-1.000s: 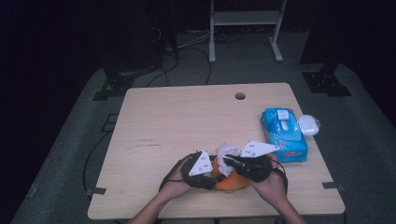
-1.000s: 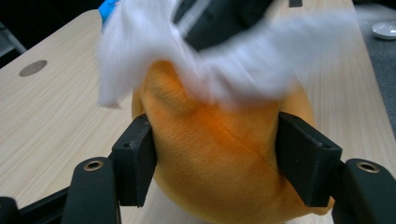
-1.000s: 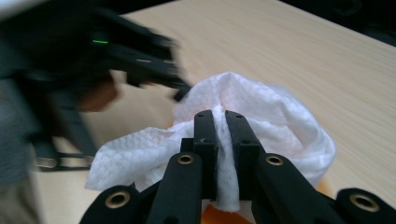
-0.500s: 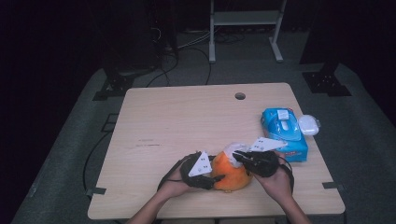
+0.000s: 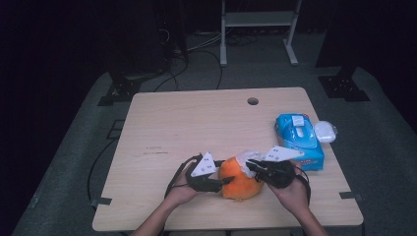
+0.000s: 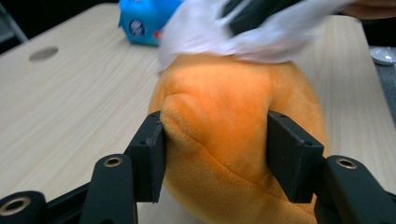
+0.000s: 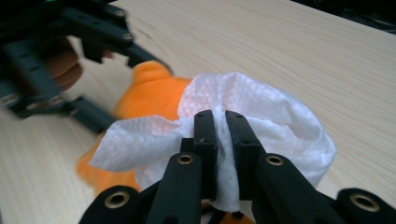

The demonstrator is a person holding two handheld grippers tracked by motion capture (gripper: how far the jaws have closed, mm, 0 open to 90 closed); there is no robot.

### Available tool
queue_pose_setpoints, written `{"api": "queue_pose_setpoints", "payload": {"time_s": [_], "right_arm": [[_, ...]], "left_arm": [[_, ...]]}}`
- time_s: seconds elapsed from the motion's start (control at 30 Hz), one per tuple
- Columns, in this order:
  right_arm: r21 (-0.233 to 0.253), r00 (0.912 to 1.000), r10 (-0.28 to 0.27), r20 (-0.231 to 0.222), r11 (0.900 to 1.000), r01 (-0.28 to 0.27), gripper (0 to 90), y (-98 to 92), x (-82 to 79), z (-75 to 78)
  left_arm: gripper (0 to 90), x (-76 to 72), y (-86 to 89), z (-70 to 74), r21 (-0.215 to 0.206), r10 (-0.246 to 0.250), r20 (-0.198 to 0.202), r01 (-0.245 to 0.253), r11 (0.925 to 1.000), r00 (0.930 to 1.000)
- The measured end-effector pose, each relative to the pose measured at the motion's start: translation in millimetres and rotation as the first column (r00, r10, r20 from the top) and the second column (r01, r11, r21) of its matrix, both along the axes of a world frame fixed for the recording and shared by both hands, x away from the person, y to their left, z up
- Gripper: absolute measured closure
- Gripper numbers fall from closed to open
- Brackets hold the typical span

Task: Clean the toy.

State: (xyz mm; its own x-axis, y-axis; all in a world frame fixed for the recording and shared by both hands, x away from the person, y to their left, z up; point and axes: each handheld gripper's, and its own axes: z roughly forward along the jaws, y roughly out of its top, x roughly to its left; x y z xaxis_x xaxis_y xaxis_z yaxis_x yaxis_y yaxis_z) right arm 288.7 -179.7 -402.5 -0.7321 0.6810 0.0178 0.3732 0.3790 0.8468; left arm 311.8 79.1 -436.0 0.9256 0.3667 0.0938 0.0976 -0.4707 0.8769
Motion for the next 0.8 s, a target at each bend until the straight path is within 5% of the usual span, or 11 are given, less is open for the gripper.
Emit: {"api": "queue_pose_setpoints", "payload": {"time_s": [0.13, 0.27, 0.43, 0.57, 0.7, 0.8], "right_arm": [[-0.022, 0.9987, 0.044, 0.024, 0.999, -0.044, 82.9, 10.9, -9.1, 1.8], [-0.032, 0.9996, 0.024, 0.014, 0.999, -0.024, 82.9, 9.4, -2.0, -3.7], [-0.036, 0.9997, 0.018, 0.019, 0.999, -0.017, 82.9, 8.6, -0.8, -4.2], [-0.031, 0.9977, 0.06, 0.03, 0.998, -0.06, 82.9, 14.3, -12.5, 0.6], [-0.097, 0.9886, 0.148, 0.027, 0.985, -0.145, 82.9, 36.5, -25.2, -8.3], [-0.144, 0.9859, 0.165, 0.027, 0.977, -0.159, 82.9, 44.5, -26.8, -13.3]], "left_arm": [[40.9, 5.8, 6.0, -3.0, -0.016, 0.031, -0.048, -0.032, 0.9994, 0.9984], [34.6, 8.1, 7.2, -0.9, -0.088, 0.012, -0.078, -0.019, 0.996, 0.9969], [43.6, 10.0, 5.2, -1.6, -0.061, 0.058, -0.091, -0.064, 0.9961, 0.9941], [44.4, 17.4, 11.7, -5.9, -0.083, 0.102, -0.164, -0.116, 0.9897, 0.9812], [44.3, 24.2, 18.9, -10.5, -0.093, 0.127, -0.219, -0.15, 0.9843, 0.9675], [44.1, 25.2, 22.1, -11.6, -0.093, 0.126, -0.228, -0.151, 0.9841, 0.9655]]}}
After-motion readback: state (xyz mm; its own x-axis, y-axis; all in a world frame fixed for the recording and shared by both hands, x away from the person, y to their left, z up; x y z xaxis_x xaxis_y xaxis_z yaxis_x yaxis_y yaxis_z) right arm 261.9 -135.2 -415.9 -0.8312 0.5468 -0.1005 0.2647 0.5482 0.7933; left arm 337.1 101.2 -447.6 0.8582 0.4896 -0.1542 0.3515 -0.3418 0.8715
